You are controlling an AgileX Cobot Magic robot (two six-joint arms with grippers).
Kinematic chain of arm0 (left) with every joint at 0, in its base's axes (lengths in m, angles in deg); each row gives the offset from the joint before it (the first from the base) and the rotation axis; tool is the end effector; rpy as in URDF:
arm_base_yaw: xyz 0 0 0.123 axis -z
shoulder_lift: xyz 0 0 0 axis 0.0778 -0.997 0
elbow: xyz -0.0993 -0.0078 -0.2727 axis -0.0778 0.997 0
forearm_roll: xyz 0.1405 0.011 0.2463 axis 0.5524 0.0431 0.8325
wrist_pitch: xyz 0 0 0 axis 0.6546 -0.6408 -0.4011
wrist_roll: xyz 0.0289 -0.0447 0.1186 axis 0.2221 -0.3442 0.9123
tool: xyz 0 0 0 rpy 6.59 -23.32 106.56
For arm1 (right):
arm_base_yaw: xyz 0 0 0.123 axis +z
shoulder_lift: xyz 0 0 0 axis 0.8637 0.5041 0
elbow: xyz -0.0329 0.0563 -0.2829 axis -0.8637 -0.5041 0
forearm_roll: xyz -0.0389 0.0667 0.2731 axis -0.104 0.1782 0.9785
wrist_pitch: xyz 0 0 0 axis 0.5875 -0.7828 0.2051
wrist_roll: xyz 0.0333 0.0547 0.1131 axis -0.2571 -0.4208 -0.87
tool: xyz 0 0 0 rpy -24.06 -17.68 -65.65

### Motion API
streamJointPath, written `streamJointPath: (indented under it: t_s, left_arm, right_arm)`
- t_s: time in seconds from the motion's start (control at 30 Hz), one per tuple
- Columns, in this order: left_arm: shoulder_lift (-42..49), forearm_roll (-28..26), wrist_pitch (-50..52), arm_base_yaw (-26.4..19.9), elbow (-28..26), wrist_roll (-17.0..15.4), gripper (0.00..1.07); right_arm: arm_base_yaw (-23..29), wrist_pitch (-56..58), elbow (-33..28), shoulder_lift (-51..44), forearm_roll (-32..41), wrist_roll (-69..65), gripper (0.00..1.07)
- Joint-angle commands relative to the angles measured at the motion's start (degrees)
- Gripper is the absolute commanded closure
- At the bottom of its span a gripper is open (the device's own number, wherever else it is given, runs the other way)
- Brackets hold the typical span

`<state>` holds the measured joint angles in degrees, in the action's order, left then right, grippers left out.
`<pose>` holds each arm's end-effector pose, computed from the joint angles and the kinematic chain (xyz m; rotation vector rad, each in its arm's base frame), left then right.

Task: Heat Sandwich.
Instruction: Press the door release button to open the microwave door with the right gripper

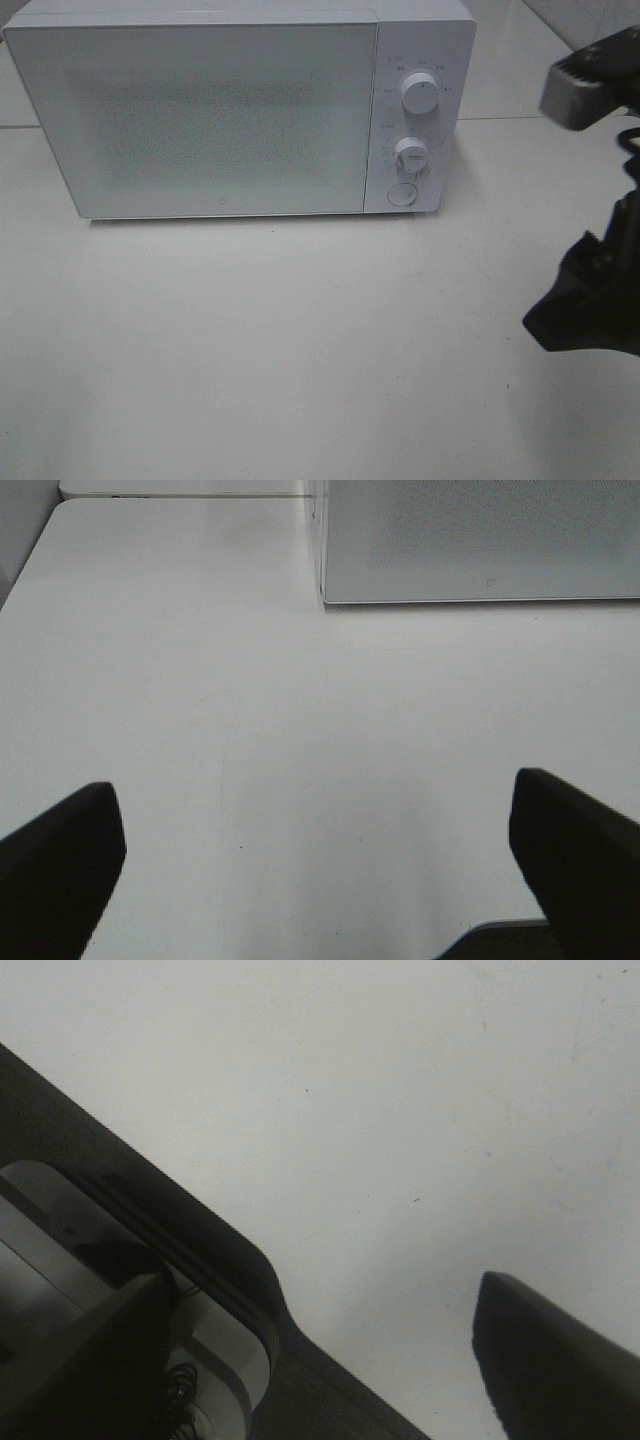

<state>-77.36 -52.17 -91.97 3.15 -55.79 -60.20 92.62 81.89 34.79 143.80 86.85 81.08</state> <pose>0.0491 -0.0105 0.2785 0.0409 2.0439 -0.0716 0.1878 0.1288 0.2581 -0.8362 2.5572 0.2306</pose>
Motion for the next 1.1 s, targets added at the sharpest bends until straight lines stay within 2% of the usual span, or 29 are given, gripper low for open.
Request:
streamJointPath:
  t_s: [0.03,0.27,0.43,0.47,0.63,0.77,0.83,0.93,1.1]
  left_arm:
    - [1.3,-0.2,0.6,0.1,0.1,-0.2,0.09]
    - [1.3,-0.2,0.6,0.1,0.1,-0.2,0.09]
    - [1.3,-0.2,0.6,0.1,0.1,-0.2,0.09]
    - [1.3,-0.2,0.6,0.1,0.1,-0.2,0.09]
    - [1.3,-0.2,0.6,0.1,0.1,-0.2,0.09]
    - [1.3,-0.2,0.6,0.1,0.1,-0.2,0.09]
    - [1.3,-0.2,0.6,0.1,0.1,-0.2,0.09]
    - [1.3,-0.2,0.6,0.1,0.1,-0.2,0.09]
    - [1.3,-0.2,0.6,0.1,0.1,-0.2,0.09]
  right_arm:
    - [-0.1,2.4,-0.1,-8.1,-0.4,-0.7,0.31]
    - [-0.1,5.1,-0.5,-19.6,-0.4,-2.2,0.31]
    - [-0.5,5.5,-5.4,-27.0,-0.4,-4.5,0.31]
    - [-2.1,5.7,-7.7,-29.3,-0.3,-5.4,0.31]
    - [-5.9,6.1,-10.8,-32.9,-0.3,-5.6,0.31]
    - [-14.1,6.2,-13.9,-39.5,-0.4,-5.4,0.31]
    - [-15.2,6.2,-14.1,-40.7,-0.4,-5.3,0.31]
    - [-20.1,6.3,-14.3,-44.8,-1.2,-5.3,0.31]
    - [-23.6,6.3,-14.3,-49.0,-1.9,-5.6,0.31]
